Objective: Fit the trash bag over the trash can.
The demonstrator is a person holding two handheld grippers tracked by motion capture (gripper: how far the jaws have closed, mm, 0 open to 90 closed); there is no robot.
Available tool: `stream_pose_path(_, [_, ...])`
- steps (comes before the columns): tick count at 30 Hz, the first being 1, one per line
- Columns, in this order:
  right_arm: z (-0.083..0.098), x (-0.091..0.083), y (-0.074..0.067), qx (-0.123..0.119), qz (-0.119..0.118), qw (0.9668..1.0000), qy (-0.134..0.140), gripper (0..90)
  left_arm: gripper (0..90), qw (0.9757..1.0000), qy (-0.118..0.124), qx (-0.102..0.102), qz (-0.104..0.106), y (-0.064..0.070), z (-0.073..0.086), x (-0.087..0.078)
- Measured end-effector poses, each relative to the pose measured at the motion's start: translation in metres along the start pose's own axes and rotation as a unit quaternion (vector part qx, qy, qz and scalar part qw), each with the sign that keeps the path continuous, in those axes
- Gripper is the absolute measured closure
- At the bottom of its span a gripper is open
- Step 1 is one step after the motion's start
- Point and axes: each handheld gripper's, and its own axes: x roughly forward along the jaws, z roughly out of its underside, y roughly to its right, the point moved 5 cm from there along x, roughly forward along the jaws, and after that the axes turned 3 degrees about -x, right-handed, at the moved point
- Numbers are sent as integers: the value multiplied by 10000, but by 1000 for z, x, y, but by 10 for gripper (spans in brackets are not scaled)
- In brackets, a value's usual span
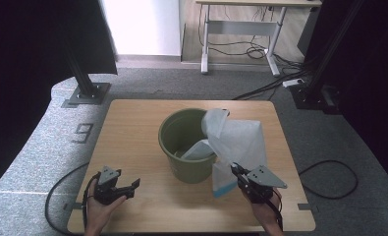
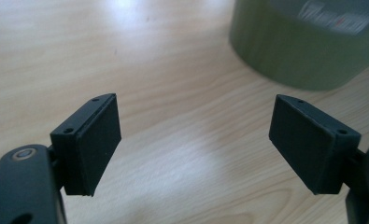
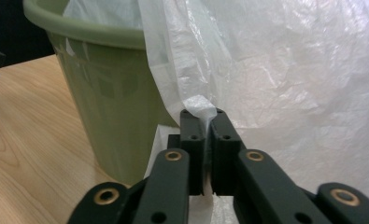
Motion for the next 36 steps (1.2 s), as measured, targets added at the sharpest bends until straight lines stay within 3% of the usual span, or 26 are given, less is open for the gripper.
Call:
stream_pose_path(4, [-5, -1, 2, -36, -73, 9999, 60, 875, 172, 9998, 140, 140, 44, 9, -12, -7])
stream_pose_path(10, [-9, 0, 2, 17, -257, 9996, 98, 862, 176, 9976, 528, 280, 359, 33, -41, -25])
stream_pose_path(13, [-8, -1, -2, 63, -295, 9994, 160, 656, 176, 9966, 616, 321, 451, 39, -48, -30])
stream_pose_path(14, [-8, -1, -2, 63, -295, 9994, 160, 656, 176, 9961, 649, 351, 483, 42, -52, -32])
stream_pose_path(19, [-7, -2, -11, 170, -303, 9990, 271, 426, 176, 9949, 731, 415, 557, 49, -64, -36])
stream_pose_path(22, [-3, 2, -15, 106, -149, 9996, 204, 365, 177, 9947, 758, 395, 572, 50, -66, -36])
stream_pose_path(25, [5, 13, -15, 30, 267, 9996, -10, 329, 179, 9948, 764, 366, 568, 50, -66, -35])
stream_pose_path(28, [11, 22, -15, -109, 596, 9980, -155, 365, 180, 9948, 757, 382, 569, 50, -66, -34])
stream_pose_path(29, [11, 22, -15, -109, 596, 9980, -155, 365, 180, 9948, 756, 385, 570, 50, -66, -34])
stream_pose_path(31, [15, 26, -13, -141, 707, 9972, -196, 474, 180, 9947, 758, 391, 570, 50, -66, -34])
stream_pose_path(32, [17, 27, -10, -101, 625, 9978, -178, 627, 180, 9947, 765, 392, 570, 49, -67, -35])
stream_pose_path(33, [17, 27, -10, -101, 625, 9978, -178, 627, 180, 9947, 765, 392, 570, 49, -67, -35])
stream_pose_path(36, [16, 23, -4, -84, 620, 9980, -121, 810, 180, 9945, 780, 388, 573, 49, -67, -35])
